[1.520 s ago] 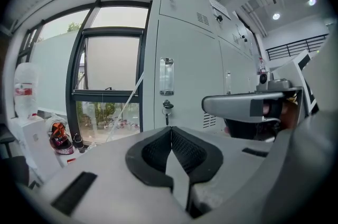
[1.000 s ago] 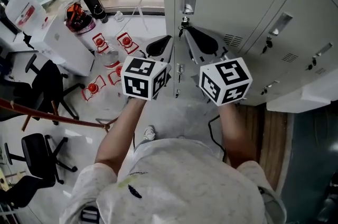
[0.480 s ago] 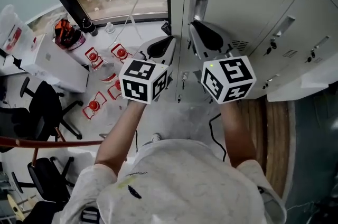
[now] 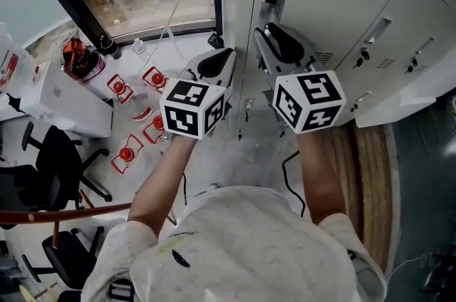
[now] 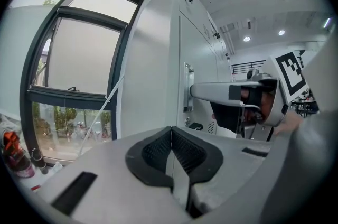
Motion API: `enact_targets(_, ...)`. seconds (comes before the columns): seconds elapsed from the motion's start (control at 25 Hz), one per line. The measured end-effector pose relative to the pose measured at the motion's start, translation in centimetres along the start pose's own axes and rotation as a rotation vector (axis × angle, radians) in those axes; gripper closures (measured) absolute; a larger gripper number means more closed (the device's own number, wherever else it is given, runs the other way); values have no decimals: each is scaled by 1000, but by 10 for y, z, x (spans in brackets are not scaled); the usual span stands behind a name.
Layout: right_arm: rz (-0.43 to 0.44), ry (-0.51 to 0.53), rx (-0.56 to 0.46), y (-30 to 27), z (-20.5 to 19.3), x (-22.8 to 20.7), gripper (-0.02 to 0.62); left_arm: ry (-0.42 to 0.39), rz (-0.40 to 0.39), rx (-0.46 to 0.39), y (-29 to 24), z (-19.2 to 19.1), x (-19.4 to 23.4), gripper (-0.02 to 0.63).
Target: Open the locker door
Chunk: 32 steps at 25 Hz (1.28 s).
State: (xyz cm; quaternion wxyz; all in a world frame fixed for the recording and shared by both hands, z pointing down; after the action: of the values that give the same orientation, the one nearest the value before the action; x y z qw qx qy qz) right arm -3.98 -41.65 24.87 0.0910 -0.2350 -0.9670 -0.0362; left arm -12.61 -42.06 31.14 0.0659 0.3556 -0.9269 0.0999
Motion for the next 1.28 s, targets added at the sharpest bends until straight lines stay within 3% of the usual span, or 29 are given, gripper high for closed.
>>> enact_targets(0.32, -39, 5, 50, -13, -8, 5, 454, -8, -46, 9, 3, 0, 4, 599)
enact_targets(0.84, -61, -88, 29, -25, -10, 6, 437, -14, -87, 42, 4, -9, 14, 599)
enact_targets(1.28, -101, -75, 50, -19, -7, 15, 423, -22, -117, 53, 13, -11, 15, 600)
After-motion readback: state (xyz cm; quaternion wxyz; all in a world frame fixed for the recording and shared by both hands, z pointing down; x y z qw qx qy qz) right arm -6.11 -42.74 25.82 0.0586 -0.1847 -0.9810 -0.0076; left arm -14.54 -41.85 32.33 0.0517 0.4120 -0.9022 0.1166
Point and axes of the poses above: the fingertips, and each gripper's own axes: y backward along the fingers, x to its left, z out of its top, the point moved 3 cm from there along y, backward along the fingers, and after that the axes turned 8 degrees about y, right-handed, at the moved point
